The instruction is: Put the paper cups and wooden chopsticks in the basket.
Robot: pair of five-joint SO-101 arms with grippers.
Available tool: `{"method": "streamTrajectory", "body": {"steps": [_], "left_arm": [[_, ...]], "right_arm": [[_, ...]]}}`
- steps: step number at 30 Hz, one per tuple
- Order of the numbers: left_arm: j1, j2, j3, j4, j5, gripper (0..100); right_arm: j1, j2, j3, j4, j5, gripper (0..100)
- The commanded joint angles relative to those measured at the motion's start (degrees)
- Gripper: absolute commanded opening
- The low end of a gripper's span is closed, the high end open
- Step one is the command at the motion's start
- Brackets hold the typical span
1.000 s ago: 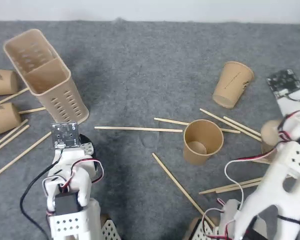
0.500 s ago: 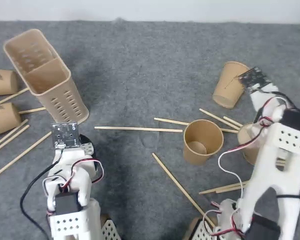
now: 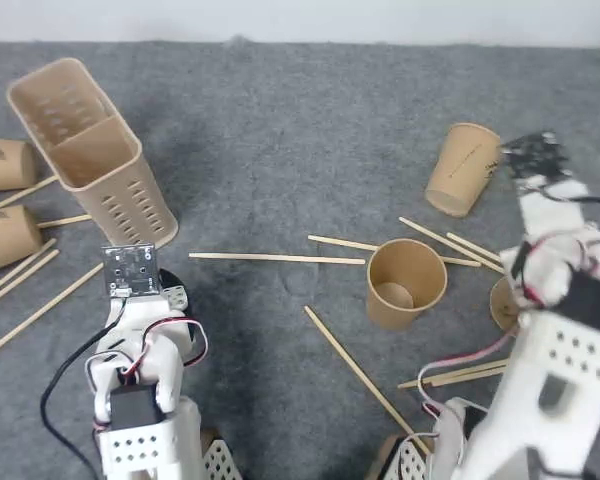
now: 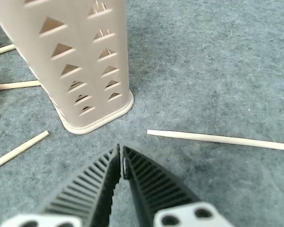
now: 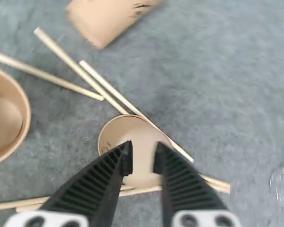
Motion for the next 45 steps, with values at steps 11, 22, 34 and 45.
{"method": "streamTrajectory", "body": {"steps": [11, 22, 34, 45], "left_arm": [[-0.44, -1.05, -1.10, -1.67, -0.44, 1], [-0.44, -0.79, -12.62, 0.62, -1.58, 1], [-0.44, 23.12, -43.65, 2.55, -5.89, 1], [-0.53, 75.69, -101.58, 25.67, -13.45, 4]], "right_arm": [[14.29, -4.62, 32.26, -10.33, -2.81, 1.2], [12.26, -4.62, 46.51, -19.74, -2.90, 1.2], [12.26, -4.09, 46.68, -20.18, -2.90, 1.2], [12.26, -4.09, 46.77, -20.18, -2.90, 1.2]]}}
